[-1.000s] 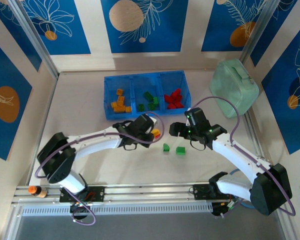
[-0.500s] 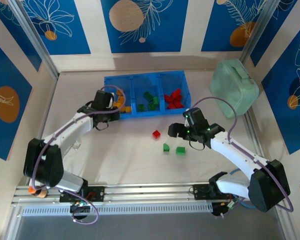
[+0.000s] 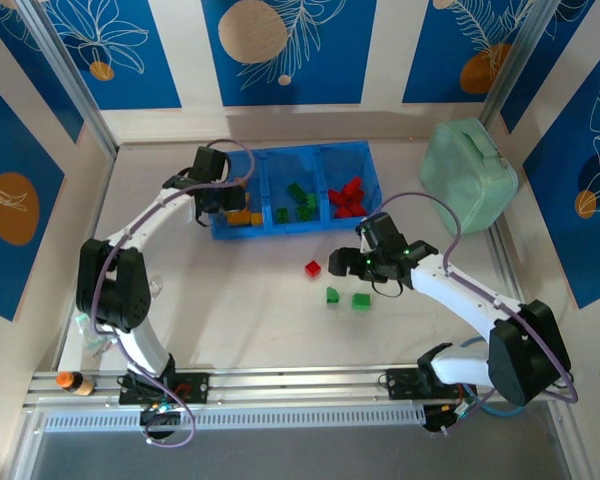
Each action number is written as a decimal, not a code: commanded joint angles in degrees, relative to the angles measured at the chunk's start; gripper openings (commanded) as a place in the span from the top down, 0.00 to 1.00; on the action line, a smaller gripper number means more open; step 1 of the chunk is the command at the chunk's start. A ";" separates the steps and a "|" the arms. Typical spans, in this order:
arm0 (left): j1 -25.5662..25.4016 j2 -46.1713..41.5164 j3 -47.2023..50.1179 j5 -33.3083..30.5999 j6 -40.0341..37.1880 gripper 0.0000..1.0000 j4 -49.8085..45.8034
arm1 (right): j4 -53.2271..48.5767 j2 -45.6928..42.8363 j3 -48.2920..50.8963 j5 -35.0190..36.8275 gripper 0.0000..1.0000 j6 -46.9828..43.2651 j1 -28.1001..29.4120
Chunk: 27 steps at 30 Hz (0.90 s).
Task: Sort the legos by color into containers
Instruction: Place the lego in the container, then pick up the lego from the center of the table.
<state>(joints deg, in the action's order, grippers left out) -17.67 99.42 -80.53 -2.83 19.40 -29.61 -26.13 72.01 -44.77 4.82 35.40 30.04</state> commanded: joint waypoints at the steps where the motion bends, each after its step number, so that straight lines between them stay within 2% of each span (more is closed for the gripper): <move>1: 0.54 -0.89 -2.08 -0.80 -0.14 0.31 -3.35 | -0.26 0.73 -2.23 -1.12 0.15 -1.10 1.12; 8: -0.62 -11.26 6.20 0.11 2.22 0.27 1.19 | -0.87 3.99 -5.06 0.34 0.13 -3.33 3.16; 17: -8.51 -24.69 21.17 -3.37 5.47 0.27 4.06 | -7.79 17.82 -17.97 0.83 0.14 -8.61 5.72; 23: -13.28 -31.09 29.47 -7.32 8.99 0.27 3.86 | -13.95 28.38 -26.09 6.55 0.26 -10.17 9.07; 27: -14.55 -33.69 33.16 -7.10 10.78 0.27 4.20 | -16.49 33.03 -29.57 9.10 0.28 -10.87 10.50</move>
<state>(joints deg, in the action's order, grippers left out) -31.55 67.85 -48.97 -8.14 27.64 -25.85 -37.71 103.35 -71.79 11.14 25.98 39.79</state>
